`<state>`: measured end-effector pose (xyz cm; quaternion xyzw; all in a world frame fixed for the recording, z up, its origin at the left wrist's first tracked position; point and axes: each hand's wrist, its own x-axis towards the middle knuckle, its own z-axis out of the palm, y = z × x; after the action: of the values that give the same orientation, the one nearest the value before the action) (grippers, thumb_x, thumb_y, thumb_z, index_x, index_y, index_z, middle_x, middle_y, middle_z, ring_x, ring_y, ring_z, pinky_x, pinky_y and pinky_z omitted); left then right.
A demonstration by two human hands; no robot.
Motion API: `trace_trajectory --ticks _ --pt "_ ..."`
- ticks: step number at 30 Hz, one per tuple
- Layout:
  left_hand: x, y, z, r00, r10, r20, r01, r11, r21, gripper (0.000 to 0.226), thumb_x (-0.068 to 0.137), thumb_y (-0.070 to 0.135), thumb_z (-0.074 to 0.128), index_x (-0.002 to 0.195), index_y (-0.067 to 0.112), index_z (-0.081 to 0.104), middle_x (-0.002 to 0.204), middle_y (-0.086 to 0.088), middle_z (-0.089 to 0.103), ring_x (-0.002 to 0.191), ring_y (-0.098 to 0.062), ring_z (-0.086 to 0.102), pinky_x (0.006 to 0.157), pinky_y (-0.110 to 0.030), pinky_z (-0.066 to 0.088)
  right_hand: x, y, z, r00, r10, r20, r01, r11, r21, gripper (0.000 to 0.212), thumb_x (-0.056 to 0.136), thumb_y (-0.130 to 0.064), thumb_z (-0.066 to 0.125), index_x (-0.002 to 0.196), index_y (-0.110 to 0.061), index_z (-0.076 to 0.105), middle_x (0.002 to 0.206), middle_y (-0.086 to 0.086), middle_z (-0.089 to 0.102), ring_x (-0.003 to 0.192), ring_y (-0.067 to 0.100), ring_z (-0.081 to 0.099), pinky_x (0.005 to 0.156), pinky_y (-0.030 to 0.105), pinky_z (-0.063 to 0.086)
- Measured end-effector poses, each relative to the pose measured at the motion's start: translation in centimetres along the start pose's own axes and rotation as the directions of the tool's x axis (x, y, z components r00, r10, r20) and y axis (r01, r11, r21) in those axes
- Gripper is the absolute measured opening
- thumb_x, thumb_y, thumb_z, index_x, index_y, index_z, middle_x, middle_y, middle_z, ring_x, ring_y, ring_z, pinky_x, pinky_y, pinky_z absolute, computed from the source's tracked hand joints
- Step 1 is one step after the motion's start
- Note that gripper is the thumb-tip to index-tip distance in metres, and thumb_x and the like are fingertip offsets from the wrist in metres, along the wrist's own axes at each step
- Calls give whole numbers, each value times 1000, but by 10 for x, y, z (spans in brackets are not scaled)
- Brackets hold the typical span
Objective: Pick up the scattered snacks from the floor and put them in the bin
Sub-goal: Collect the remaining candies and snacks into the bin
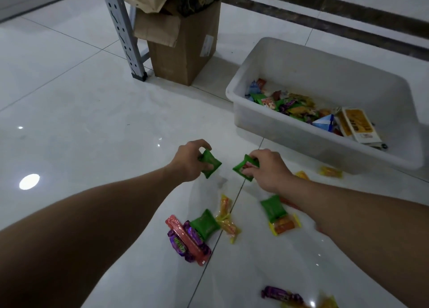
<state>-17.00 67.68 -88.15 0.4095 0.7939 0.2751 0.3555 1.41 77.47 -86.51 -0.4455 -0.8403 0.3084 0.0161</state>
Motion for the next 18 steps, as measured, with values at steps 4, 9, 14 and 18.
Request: trace_trajectory --ticks 4,9,14,18 --pt "5 34 -11 996 53 -67 -57 996 -62 44 75 11 80 113 17 58 88 -7 62 75 -17 54 51 -20 40 0 -16 -30 993 14 -114 -6 998 67 19 80 -19 77 92 -7 69 88 6 65 80 16 56 67 23 38" --pt "11 85 -21 986 99 -138 -127 970 -208 45 75 7 79 111 19 55 89 -5 64 79 -18 61 54 -24 47 2 -25 -65 960 72 -270 -27 986 167 23 75 -20 82 93 -9 73 88 4 69 81 16 62 68 25 46" --pt "18 126 -18 973 146 -181 -205 907 -369 42 77 6 76 111 19 54 91 -3 64 84 -13 64 61 -23 56 1 -20 -101 887 180 -424 -44 949 311 23 78 -16 78 99 -9 71 91 0 64 84 13 57 70 22 40" --pt "26 152 -7 953 213 -216 -282 884 -373 35 80 6 74 110 14 58 88 -3 62 77 -12 61 60 -16 51 4 -4 -127 817 303 -490 -59 890 452 23 79 -18 78 99 -9 70 95 4 68 86 17 62 71 26 46"
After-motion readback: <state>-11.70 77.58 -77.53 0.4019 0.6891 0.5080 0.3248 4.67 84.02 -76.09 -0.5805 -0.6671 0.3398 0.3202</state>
